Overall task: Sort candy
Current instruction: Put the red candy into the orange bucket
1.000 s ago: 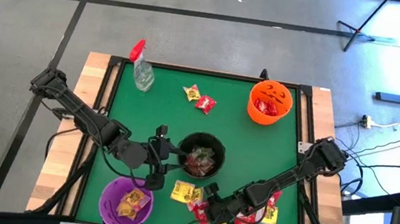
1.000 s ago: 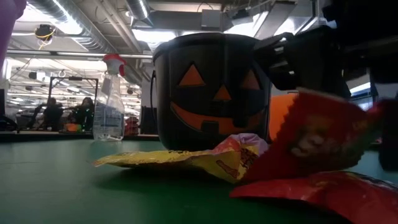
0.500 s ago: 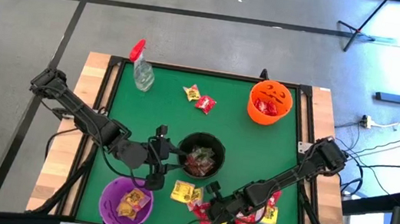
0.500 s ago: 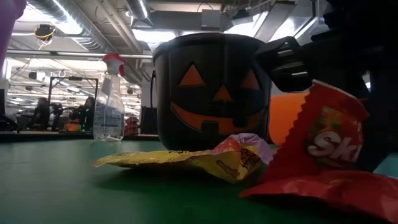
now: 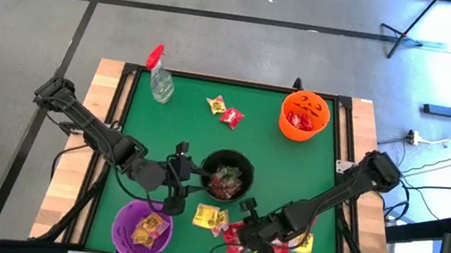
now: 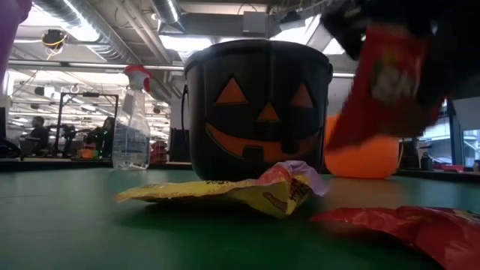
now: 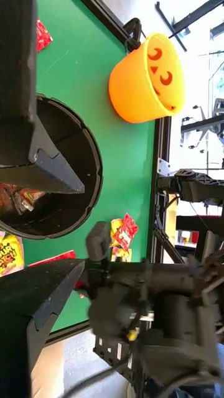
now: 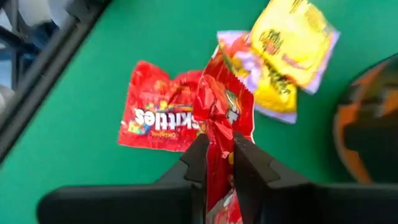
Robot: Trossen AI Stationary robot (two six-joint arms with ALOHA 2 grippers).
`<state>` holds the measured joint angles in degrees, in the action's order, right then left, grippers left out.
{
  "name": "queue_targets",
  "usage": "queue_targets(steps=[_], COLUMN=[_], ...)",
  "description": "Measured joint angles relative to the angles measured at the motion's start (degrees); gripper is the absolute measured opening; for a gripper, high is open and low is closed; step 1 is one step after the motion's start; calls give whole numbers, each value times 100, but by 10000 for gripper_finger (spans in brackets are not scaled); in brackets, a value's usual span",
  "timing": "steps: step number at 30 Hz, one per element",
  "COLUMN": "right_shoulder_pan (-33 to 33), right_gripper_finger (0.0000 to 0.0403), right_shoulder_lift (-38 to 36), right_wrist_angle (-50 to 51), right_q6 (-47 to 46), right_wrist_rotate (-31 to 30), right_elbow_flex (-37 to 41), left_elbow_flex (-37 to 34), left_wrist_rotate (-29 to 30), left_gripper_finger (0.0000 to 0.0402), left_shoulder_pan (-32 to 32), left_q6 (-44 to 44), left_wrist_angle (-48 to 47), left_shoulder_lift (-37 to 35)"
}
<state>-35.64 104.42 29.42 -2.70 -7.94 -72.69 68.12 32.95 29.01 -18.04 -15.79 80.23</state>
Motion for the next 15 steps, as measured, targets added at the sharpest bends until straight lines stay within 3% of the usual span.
queue_targets(steps=[5, 15], right_shoulder_pan=[-2, -217], right_gripper_finger=[35, 45], right_shoulder_lift=[-458, -1619], right_wrist_angle=[192, 744], right_q6=[-22, -28], right_wrist_rotate=[0, -180], right_elbow_flex=[-13, -13], left_elbow_flex=[0, 0], left_wrist_rotate=[-2, -2], left_gripper_finger=[171, 171], left_shoulder_pan=[47, 46], left_q6=[8, 54], left_wrist_angle=[0, -6], left_shoulder_lift=[0, 0])
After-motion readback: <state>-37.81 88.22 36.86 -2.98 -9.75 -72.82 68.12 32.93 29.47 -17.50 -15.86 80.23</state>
